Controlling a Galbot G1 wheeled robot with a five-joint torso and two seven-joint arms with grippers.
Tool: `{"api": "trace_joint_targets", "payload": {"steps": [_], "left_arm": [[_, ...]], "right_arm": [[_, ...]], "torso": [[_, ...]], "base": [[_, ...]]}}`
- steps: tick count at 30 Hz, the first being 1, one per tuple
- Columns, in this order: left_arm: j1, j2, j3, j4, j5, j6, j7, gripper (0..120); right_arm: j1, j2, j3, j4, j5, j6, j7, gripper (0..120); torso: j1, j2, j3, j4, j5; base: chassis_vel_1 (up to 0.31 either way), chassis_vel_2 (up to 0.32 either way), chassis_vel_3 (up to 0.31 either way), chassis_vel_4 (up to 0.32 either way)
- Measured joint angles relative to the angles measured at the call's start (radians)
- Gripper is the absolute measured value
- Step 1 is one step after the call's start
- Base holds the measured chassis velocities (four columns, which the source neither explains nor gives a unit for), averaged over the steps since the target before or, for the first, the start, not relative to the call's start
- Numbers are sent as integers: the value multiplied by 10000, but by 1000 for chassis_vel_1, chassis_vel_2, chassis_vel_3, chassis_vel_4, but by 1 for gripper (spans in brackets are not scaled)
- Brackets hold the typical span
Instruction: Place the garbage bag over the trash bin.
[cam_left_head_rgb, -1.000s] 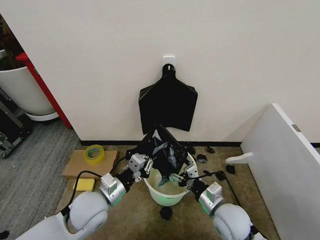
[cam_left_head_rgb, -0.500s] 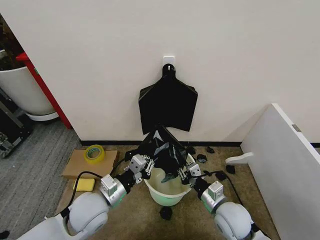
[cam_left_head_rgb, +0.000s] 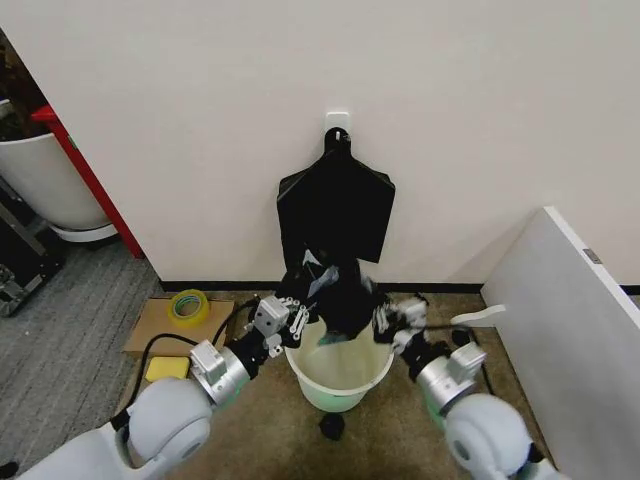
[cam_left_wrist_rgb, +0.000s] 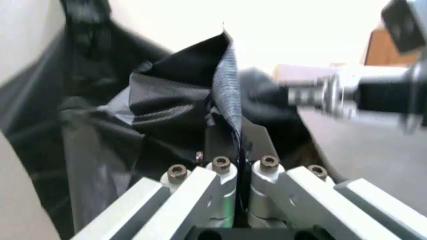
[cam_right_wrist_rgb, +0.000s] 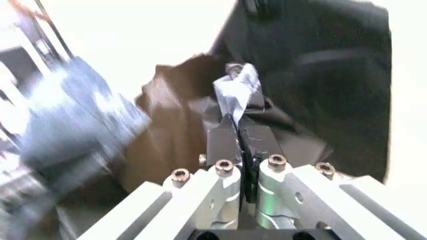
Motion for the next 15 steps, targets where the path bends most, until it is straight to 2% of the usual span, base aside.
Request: {"api": "trace_joint_targets", "payload": {"steps": [2, 5, 15], "left_arm": [[-110, 140, -173, -430, -333, 27, 1, 0], [-255, 288, -388, -927, -732, 91, -2, 0], [-131, 633, -656, -1830, -1553, 201, -167, 0]], "right_arm": [[-67, -169, 227, 855, 1119, -330, 449, 0], [-221, -252, 384, 1573, 2055, -614, 821, 0], [-744, -287, 1650, 1722, 4437, -1294, 1959, 0]], "torso": [[0, 0, 0, -3, -2], [-1, 0, 0, -5, 0], [-1, 0, 0, -3, 0]], "base": [[0, 0, 0, 0], [0, 0, 0, 0], [0, 0, 0, 0]]}}
